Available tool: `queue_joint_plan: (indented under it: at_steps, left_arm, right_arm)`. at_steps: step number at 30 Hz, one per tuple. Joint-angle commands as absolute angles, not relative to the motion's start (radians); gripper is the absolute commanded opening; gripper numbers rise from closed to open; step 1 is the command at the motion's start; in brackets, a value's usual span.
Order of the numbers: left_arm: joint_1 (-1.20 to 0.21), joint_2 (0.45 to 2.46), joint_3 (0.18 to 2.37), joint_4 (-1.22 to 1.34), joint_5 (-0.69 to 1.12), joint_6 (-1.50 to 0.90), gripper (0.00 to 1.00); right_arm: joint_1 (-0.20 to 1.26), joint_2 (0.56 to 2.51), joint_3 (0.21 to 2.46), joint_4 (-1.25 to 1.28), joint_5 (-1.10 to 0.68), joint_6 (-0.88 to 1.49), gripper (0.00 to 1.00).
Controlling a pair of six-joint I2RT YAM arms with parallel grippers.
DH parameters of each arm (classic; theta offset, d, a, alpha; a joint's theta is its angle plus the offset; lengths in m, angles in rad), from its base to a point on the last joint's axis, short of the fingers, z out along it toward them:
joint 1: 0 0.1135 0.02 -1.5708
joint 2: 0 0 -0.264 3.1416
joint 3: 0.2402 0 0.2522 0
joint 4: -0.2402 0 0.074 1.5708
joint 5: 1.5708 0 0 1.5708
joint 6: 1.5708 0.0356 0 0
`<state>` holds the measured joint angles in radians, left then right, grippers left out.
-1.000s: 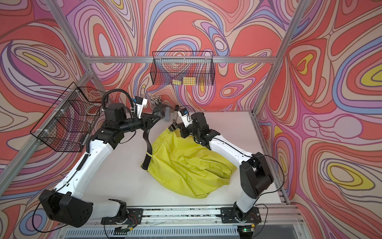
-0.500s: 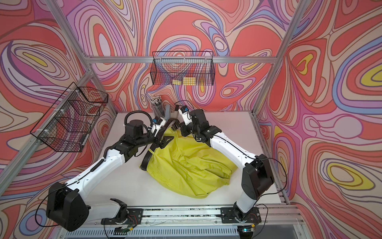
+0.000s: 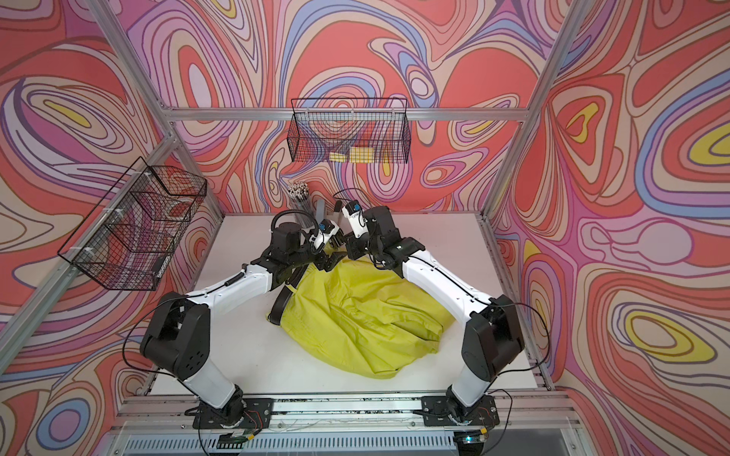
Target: Remove the belt from the trousers
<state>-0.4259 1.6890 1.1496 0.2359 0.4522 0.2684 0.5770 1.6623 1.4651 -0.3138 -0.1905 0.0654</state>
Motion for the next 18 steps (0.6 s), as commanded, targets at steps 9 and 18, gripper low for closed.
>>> queue_joint_plan:
  at_steps: [9, 18]
  left_arm:
    - [-0.425, 1.682, 1.266, 0.268, 0.512, 0.153, 0.05]
    - [-0.394, 1.596, 1.407, 0.1, 0.663, 0.029, 0.0]
  right_arm:
    - [0.579, 1.551, 1.372, -0.207, -0.146, 0.095, 0.42]
    - [0.535, 1.421, 1.047, 0.145, -0.141, 0.184, 0.69]
